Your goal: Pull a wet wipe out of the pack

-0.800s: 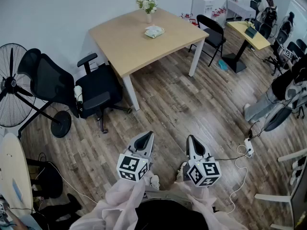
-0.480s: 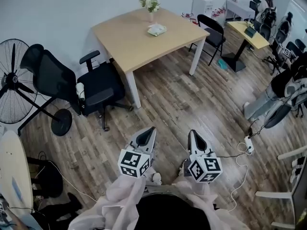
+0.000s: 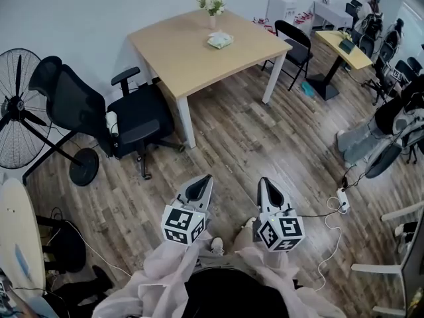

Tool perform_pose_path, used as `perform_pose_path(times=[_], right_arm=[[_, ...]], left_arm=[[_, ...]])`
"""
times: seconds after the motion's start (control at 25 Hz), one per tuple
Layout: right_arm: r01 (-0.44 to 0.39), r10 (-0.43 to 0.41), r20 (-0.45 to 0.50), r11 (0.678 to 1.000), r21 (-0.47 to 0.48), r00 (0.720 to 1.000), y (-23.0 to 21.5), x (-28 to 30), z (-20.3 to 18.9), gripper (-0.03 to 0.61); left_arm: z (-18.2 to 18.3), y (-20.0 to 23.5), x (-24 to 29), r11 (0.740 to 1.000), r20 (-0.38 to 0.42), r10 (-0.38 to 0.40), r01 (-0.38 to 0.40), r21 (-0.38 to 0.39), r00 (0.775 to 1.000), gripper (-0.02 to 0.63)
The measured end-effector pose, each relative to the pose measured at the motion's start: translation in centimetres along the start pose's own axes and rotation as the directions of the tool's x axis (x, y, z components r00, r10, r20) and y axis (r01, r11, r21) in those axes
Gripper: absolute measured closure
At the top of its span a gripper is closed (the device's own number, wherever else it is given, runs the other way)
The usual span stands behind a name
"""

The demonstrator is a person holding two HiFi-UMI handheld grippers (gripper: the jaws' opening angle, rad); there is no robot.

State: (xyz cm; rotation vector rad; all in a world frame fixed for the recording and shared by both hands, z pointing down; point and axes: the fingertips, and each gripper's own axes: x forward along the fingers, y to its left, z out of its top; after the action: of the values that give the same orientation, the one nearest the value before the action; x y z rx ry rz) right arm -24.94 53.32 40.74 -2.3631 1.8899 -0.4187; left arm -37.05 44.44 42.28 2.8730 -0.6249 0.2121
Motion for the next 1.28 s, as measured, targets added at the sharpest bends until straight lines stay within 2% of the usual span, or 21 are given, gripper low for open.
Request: perform_pose_path(times=[0.24, 0.56, 1.28], right_arm=[[0.002, -0.002, -0.014, 1.000, 0.017, 1.000, -0.4, 0.5, -0.2, 0.569], [-0.037, 0.036, -0.051, 0.999, -0.015, 0.998, 0.2, 4.0, -0.3, 0.569], [-0.119, 0.116, -0.077, 0.992, -0.043, 0.990, -5.1, 18.3, 3.9, 0.569]], left_arm=[[0.1, 0.0, 0.2, 1.000, 0.011, 0.004, -0.003, -0.016, 1.000, 0.603], [0.2, 3.3, 1.2, 0.996, 0.007, 0.076, -0.076, -0.046, 0.997, 0.603], [3.8, 10.2, 12.3, 0.980, 0.023, 0.189, -0.187, -0.068, 0.982, 0.603]])
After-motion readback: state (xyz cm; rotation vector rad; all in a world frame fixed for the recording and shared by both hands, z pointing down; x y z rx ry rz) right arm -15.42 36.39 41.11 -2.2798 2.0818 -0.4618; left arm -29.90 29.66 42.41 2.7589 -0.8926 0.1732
